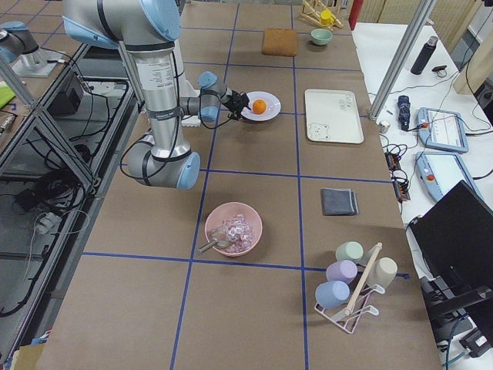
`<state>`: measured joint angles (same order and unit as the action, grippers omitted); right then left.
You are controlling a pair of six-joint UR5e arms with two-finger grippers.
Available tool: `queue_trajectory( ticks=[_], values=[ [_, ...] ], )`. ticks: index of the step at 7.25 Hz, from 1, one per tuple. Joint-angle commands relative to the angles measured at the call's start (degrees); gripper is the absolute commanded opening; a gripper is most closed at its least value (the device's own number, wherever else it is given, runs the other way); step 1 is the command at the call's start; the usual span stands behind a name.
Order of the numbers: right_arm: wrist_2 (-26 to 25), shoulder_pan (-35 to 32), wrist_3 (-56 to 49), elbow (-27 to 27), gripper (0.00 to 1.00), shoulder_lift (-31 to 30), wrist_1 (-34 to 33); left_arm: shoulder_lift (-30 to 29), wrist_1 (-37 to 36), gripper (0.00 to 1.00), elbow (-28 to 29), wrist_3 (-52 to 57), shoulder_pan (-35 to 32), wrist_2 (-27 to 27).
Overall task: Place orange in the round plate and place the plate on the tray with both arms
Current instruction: 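Grasp the rim of the white plate nearest the right gripper, then lift the plate with the right gripper and carry it onto the cream tray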
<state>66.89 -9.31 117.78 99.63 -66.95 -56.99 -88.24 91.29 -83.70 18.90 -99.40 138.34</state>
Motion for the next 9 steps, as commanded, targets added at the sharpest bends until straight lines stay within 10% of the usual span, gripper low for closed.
queue_trajectory(
  ticks=[1, 3, 9],
  values=[
    [0.0, -0.09, 0.0, -1.97, 0.57, 1.89, 0.04, 0.0, 0.03, 0.98, -0.06, -0.09, 0.0, 0.0],
    [0.0, -0.27, 0.35, -1.99, 0.0, 2.17, 0.13, 0.0, 0.03, 0.98, -0.06, -0.09, 0.0, 0.0],
    [0.44, -2.81, 2.79, 4.6, 0.0, 1.99, 1.27, -0.09, 0.03, 0.98, -0.23, -0.01, 0.09, 0.09]
  ],
)
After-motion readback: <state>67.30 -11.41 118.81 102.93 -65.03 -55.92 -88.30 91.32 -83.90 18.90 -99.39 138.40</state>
